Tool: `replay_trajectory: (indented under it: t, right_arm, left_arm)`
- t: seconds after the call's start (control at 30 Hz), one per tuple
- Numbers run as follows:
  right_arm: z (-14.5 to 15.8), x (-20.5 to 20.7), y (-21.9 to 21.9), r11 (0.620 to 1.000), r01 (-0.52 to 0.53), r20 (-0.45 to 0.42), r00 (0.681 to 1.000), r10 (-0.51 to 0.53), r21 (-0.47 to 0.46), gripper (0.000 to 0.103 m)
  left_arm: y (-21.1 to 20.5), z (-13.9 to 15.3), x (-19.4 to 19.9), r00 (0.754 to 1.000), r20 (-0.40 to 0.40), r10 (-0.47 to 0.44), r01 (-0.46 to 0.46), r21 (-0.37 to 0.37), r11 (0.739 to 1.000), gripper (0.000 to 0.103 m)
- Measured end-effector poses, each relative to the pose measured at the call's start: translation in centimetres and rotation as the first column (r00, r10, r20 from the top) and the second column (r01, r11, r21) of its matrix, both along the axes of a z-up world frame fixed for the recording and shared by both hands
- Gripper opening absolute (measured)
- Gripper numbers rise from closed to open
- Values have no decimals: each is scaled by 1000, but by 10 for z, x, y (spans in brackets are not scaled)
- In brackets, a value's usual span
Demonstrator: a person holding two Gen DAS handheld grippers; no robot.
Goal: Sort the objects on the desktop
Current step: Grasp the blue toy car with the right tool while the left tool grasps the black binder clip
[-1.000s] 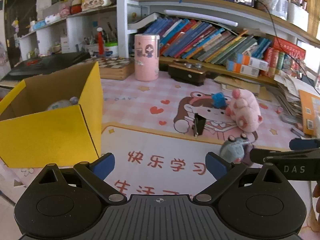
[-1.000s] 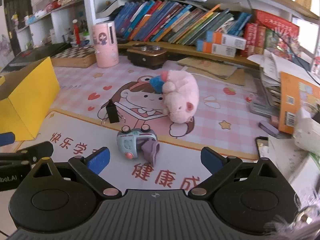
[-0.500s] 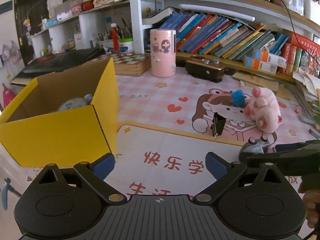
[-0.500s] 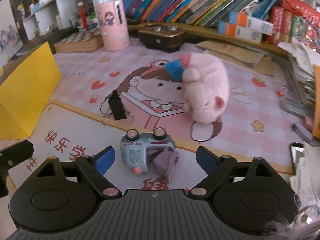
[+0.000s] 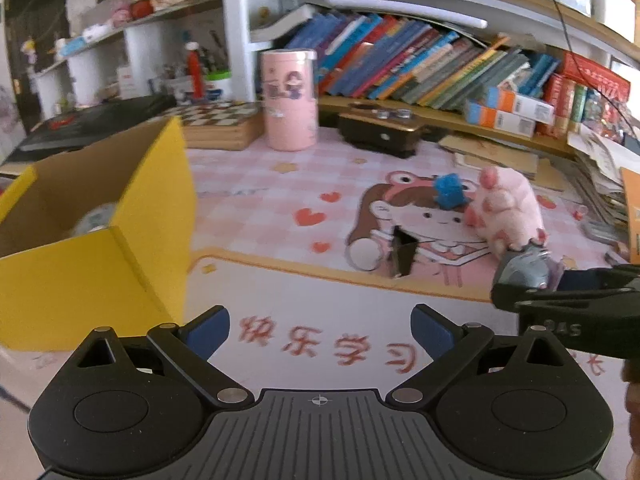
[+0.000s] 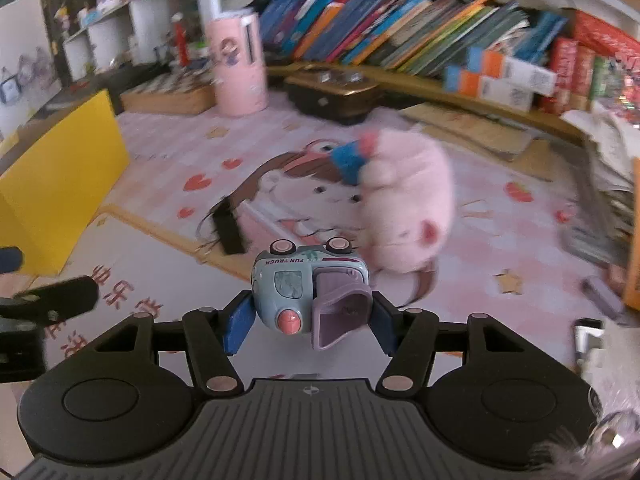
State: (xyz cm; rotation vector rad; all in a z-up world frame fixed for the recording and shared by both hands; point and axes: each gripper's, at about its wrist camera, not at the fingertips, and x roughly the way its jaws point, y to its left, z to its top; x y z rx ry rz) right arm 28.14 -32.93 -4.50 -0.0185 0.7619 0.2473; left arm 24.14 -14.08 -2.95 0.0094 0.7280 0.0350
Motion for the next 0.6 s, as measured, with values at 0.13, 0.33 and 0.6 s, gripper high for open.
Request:
replay_trajectory:
  t: [0.13, 0.33, 0.6]
  right_arm:
    - [9, -6, -22, 998, 61, 22, 998, -61, 2, 58]
    - [15, -14, -45, 992, 122, 32, 992, -122, -16, 58]
    - [16, -24, -61, 987, 155, 24, 988, -154, -36, 58]
  left_arm:
    - [-13, -6, 17, 999, -3, -41, 41, -18, 999, 99]
    - [-35, -20, 48, 997, 2, -79, 79, -27, 996, 99]
    - [-58, -49, 84, 995, -35, -88, 89, 43, 995, 97]
